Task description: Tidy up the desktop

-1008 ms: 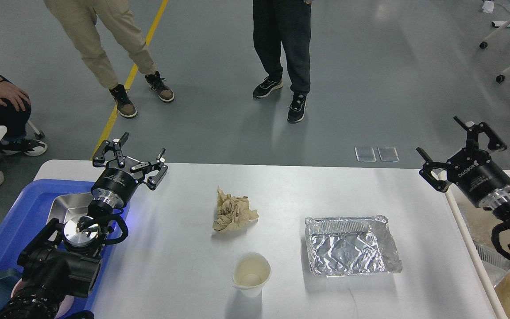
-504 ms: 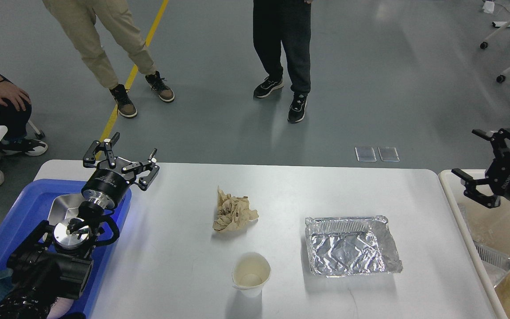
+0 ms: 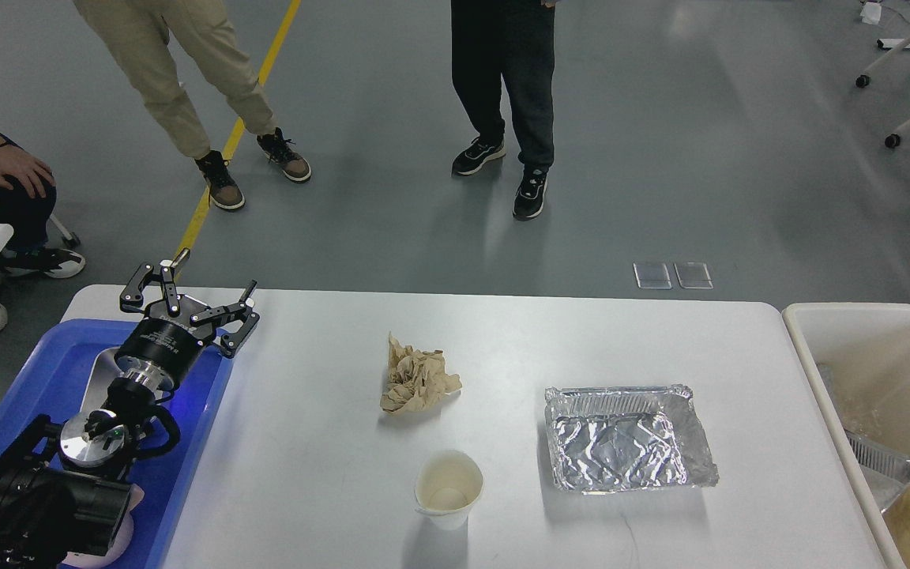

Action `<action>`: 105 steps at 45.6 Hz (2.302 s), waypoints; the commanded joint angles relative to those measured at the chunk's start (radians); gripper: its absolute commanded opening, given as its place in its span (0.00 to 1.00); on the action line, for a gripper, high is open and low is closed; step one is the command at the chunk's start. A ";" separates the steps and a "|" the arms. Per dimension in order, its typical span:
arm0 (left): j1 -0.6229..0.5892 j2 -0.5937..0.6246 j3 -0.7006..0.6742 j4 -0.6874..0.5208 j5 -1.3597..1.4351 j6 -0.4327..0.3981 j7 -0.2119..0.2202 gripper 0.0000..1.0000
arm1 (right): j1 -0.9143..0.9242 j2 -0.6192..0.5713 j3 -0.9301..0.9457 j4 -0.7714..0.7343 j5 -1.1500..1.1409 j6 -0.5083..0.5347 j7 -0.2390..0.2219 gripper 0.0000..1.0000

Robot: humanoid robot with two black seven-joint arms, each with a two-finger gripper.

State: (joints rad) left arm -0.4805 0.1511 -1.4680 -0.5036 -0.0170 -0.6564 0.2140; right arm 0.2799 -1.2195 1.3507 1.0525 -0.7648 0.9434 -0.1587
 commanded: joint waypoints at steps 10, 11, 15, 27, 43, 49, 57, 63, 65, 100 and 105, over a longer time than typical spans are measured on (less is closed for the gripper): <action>0.011 -0.005 0.034 0.000 0.000 -0.028 -0.001 0.97 | -0.001 0.143 0.041 -0.071 -0.186 -0.222 0.048 1.00; 0.013 -0.005 0.035 0.000 0.000 -0.031 -0.001 0.97 | -0.002 0.149 0.041 -0.071 -0.191 -0.227 0.066 1.00; 0.022 -0.001 0.035 0.000 0.000 -0.039 0.001 0.97 | -0.018 0.152 0.042 -0.069 -0.208 -0.248 0.131 1.00; 0.023 0.004 0.037 0.000 0.002 -0.042 0.002 0.97 | -0.067 0.028 0.028 -0.017 -0.376 -0.275 0.255 1.00; 0.022 0.013 0.106 0.000 0.002 -0.045 0.002 0.97 | -0.166 -0.244 0.013 0.191 -0.481 -0.253 0.401 1.00; 0.022 0.019 0.117 0.000 0.002 -0.043 0.002 0.97 | -0.165 -0.299 -0.007 0.320 -0.482 -0.235 0.427 1.00; 0.022 0.024 0.117 0.000 0.002 -0.043 0.002 0.97 | -0.163 -0.337 -0.001 0.487 -0.482 -0.201 0.429 1.00; 0.023 0.035 0.117 0.000 0.002 -0.043 0.002 0.97 | -0.151 -0.345 0.002 0.529 -0.482 -0.175 0.429 1.00; 0.023 0.038 0.118 0.000 0.002 -0.043 0.002 0.97 | -0.150 -0.347 0.005 0.529 -0.482 -0.166 0.429 1.00; 0.060 0.042 0.175 0.000 0.000 -0.048 -0.004 0.97 | -0.177 0.037 -0.008 0.405 -0.484 -0.291 0.281 1.00; 0.060 0.041 0.179 0.000 0.000 -0.058 -0.008 0.97 | -0.185 0.049 -0.007 0.400 -0.496 -0.296 0.275 1.00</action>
State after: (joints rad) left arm -0.4215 0.1930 -1.2926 -0.5031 -0.0169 -0.7067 0.2097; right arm 0.1032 -1.1874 1.3436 1.4581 -1.2511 0.6521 0.1254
